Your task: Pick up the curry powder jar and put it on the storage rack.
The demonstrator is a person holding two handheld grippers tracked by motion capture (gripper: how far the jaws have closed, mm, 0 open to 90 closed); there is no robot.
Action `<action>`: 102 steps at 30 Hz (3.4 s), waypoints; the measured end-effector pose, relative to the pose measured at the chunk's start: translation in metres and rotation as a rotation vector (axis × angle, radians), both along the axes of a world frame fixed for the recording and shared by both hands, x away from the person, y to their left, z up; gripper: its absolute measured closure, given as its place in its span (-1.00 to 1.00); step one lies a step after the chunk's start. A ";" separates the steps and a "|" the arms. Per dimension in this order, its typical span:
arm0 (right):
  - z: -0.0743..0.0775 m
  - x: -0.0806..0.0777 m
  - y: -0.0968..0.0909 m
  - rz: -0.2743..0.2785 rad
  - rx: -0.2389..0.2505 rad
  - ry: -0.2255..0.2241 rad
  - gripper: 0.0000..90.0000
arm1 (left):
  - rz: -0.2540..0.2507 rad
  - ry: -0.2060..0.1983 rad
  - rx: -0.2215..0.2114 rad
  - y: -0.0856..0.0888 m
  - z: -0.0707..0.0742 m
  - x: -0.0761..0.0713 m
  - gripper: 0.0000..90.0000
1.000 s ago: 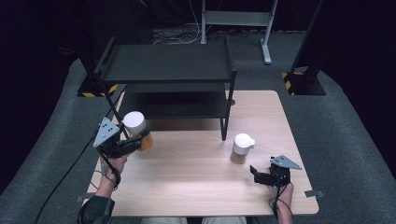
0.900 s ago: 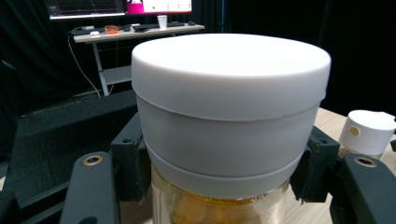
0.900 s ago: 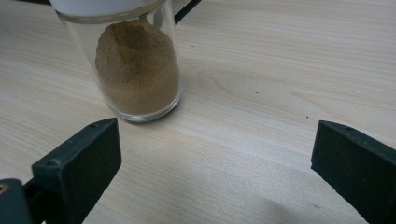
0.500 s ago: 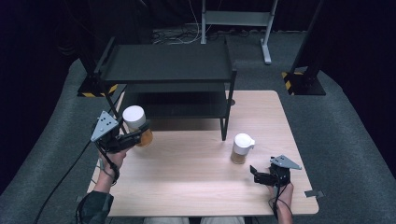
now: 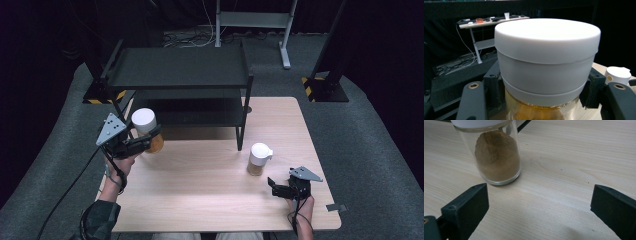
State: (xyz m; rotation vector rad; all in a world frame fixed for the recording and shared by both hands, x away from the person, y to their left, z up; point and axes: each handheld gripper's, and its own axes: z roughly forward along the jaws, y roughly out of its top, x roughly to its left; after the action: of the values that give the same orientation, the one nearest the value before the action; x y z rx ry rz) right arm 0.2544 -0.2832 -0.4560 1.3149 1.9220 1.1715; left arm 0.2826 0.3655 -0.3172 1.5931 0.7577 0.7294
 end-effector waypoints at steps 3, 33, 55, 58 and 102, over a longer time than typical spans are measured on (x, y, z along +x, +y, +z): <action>0.000 0.000 0.000 0.000 0.000 0.001 -0.99 | -0.003 -0.001 0.000 0.000 0.003 0.002 -0.22; 0.000 0.001 0.001 0.000 -0.005 0.002 -0.99 | -0.032 -0.012 0.005 0.001 0.030 0.015 -0.22; 0.000 0.001 0.000 0.001 -0.002 0.005 -0.99 | -0.074 -0.032 0.017 -0.002 0.057 0.024 -0.22; 0.000 0.001 0.000 0.001 -0.002 0.005 -0.99 | -0.082 -0.039 0.029 -0.003 0.063 0.025 -0.22; 0.001 0.001 0.000 0.000 0.000 0.006 -0.99 | -0.137 -0.100 0.027 -0.010 0.111 0.035 -0.23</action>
State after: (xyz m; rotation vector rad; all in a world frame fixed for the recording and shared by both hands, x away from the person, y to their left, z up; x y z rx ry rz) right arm 0.2558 -0.2832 -0.4555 1.3198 1.9265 1.1684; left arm 0.3177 0.3557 -0.2066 1.6033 0.5620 0.7163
